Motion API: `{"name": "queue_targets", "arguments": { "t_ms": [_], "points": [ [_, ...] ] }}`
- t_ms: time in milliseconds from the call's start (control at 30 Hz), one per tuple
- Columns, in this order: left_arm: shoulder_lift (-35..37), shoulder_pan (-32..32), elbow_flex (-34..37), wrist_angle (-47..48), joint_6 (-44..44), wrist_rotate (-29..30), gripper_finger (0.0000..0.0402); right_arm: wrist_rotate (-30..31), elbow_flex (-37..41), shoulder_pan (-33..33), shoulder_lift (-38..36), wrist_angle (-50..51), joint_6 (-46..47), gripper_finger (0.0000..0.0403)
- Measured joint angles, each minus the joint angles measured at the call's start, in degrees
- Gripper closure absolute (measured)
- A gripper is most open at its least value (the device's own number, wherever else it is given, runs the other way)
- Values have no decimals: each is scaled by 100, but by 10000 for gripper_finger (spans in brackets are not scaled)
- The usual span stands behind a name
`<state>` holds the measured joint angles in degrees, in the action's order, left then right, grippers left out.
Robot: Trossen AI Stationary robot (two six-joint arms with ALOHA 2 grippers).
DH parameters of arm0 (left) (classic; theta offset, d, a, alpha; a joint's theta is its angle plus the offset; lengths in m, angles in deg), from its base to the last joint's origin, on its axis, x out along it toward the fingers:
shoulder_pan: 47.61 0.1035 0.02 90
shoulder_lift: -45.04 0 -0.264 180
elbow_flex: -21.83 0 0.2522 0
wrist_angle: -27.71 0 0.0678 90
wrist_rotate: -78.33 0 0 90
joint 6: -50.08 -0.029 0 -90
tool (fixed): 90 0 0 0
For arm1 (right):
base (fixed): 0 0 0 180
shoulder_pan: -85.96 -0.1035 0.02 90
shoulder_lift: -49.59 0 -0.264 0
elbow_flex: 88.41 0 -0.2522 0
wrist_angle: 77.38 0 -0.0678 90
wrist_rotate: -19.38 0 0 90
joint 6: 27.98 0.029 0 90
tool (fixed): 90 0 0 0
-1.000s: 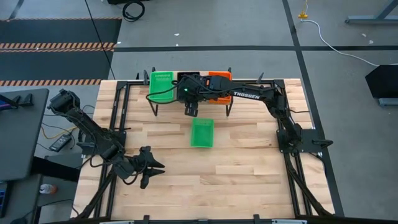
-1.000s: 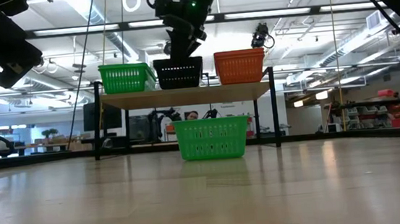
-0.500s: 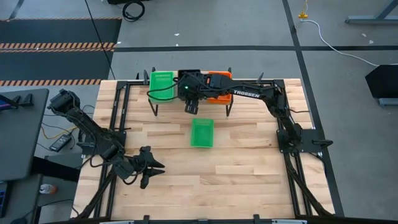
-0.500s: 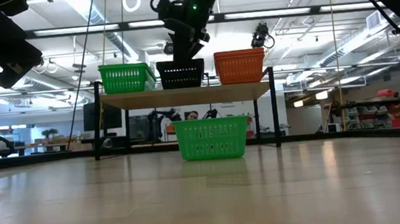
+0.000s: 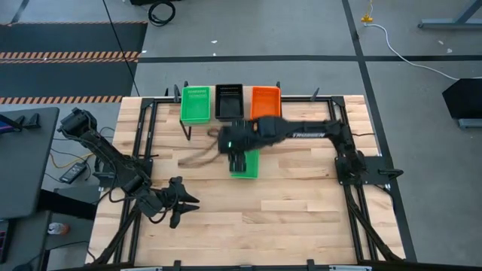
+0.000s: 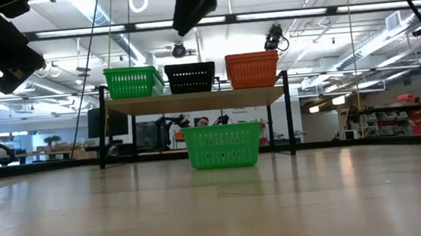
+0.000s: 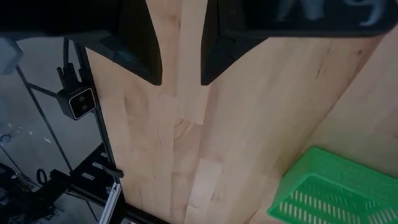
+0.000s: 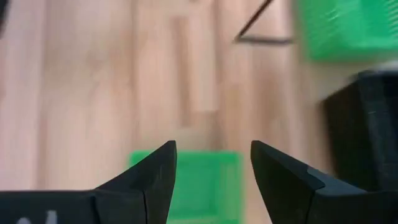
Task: Stack baskets on shelf by color
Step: Stack the green bin on top of the green bin on the shelf
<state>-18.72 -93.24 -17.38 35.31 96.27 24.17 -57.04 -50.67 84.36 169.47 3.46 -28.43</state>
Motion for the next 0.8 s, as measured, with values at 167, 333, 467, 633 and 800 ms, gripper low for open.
{"name": "queue_targets", "arguments": {
  "t_ms": [167, 333, 467, 633, 800],
  "points": [
    [0, 0, 2, 67, -162, -7, 285, 258, 15, -396, 321, 469, 617, 190],
    [0, -50, 2, 71, -524, -126, 285, 56, 13, -546, 656, 605, 878, 190],
    [0, -188, 2, 87, -533, -106, 285, -36, 15, -560, 1030, 946, 999, 190],
    [0, -373, 2, 131, -537, 103, 285, -462, 15, -554, 1494, 1051, 1006, 190],
    [0, -501, 2, 179, -491, 278, 285, -348, 17, -586, 1612, 1053, 1006, 190]
  ]
}}
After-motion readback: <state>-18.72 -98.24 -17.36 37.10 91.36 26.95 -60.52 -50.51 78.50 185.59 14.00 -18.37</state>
